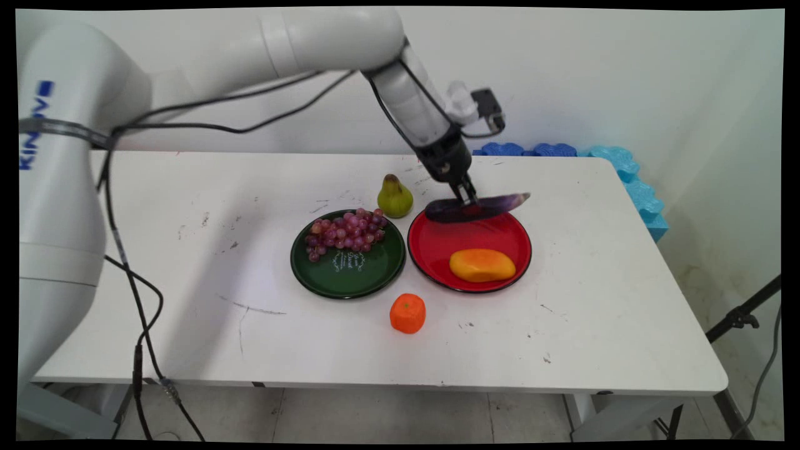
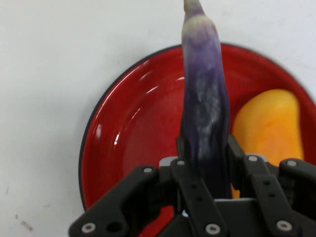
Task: Place the picked object on the table
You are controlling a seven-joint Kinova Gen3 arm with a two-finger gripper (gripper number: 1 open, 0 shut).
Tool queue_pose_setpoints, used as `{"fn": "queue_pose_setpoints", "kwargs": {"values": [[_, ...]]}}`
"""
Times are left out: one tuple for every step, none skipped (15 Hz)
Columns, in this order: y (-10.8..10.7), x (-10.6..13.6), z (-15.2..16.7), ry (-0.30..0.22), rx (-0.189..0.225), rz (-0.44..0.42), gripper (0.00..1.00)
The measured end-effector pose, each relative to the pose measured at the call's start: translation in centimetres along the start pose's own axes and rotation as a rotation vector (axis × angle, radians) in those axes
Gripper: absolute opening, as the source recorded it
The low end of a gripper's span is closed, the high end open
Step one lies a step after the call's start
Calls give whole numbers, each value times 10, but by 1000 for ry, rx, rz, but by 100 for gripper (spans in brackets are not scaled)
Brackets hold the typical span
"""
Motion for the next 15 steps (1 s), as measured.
{"fn": "queue_pose_setpoints", "kwargs": {"values": [[9,1,-17,15,0,-1,0],[17,1,-32,26,-2,-3,0],[30,-2,-49,35,-8,-15,0],[39,-5,-60,40,-13,-25,0],[50,-10,-69,41,-20,-32,0],[57,-14,-74,40,-24,-37,0],[68,-20,-80,38,-30,-42,0],[80,-27,-86,36,-37,-48,0],[91,-34,-89,34,-42,-55,0],[101,-41,-91,30,-47,-63,0],[108,-48,-91,27,-52,-70,0],[117,-57,-90,22,-58,-79,0],[126,-66,-87,16,-65,-88,0],[133,-75,-83,12,-71,-94,0],[141,-85,-77,8,-78,-99,0]]}}
